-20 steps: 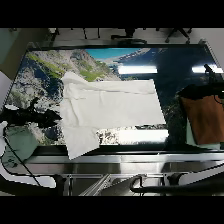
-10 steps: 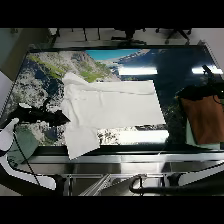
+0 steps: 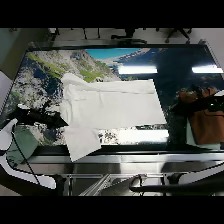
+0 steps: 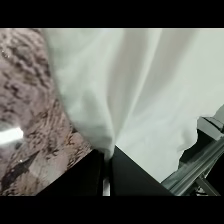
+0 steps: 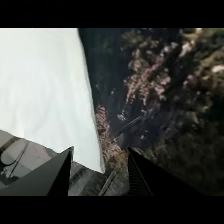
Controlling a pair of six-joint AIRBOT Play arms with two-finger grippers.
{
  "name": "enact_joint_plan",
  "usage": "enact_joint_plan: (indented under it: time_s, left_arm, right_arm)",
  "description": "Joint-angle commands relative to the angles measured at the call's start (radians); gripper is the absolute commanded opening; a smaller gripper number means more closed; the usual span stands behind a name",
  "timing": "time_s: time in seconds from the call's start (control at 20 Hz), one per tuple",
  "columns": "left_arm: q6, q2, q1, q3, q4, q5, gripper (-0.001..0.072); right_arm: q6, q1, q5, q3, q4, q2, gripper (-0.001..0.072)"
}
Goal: Fold the shirts.
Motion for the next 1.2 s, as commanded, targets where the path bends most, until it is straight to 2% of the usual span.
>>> enact_joint_plan:
  time_s: [0.0, 0.3, 0.35, 0.5, 0.55, 0.6, 0.65, 0.7, 0.8, 1.0, 1.15]
  left_arm:
    - [0.005, 0.037, 0.003, 0.002, -0.018, 0.018, 0.0017]
    - [0.004, 0.044, 0.001, 0.002, -0.019, 0.011, 0.0017]
    - [0.004, 0.044, 0.001, 0.002, -0.019, 0.011, 0.0017]
    - [0.005, 0.044, 0.001, 0.002, -0.019, 0.013, 0.0017]
    - [0.005, 0.044, 0.001, 0.002, -0.019, 0.014, 0.0017]
    - [0.005, 0.044, 0.001, 0.002, -0.019, 0.015, 0.0017]
    - [0.005, 0.044, 0.002, 0.002, -0.019, 0.017, 0.0017]
    - [0.005, 0.044, 0.001, 0.002, -0.019, 0.018, 0.0017]
    - [0.005, 0.044, 0.001, 0.002, -0.019, 0.017, 0.0017]
    - [0.005, 0.064, 0.002, 0.002, -0.019, 0.006, 0.0015]
    - [0.005, 0.187, 0.002, 0.014, -0.022, -0.003, 0.0014]
  right_arm:
    - [-0.006, 0.031, -0.017, -0.061, -0.007, -0.038, 0.0393]
    - [-0.006, 0.185, -0.017, -0.065, -0.007, -0.078, 0.0380]
    - [-0.006, 0.201, -0.016, -0.065, -0.007, -0.078, 0.0353]
    - [-0.006, 0.225, -0.006, -0.065, 0.000, -0.078, 0.0344]
    - [-0.006, 0.226, 0.000, -0.065, 0.000, -0.076, 0.0294]
    - [-0.006, 0.226, 0.005, -0.065, 0.000, -0.073, 0.0187]
    - [-0.006, 0.226, 0.008, -0.065, 0.000, -0.070, 0.0182]
    - [-0.006, 0.226, 0.010, -0.065, 0.000, -0.069, 0.0109]
    - [-0.005, 0.226, 0.010, -0.065, 0.000, -0.061, 0.0022]
    - [-0.002, 0.221, 0.010, -0.049, 0.000, -0.005, 0.0022]
    - [0.002, 0.216, 0.011, 0.034, 0.013, 0.088, 0.0021]
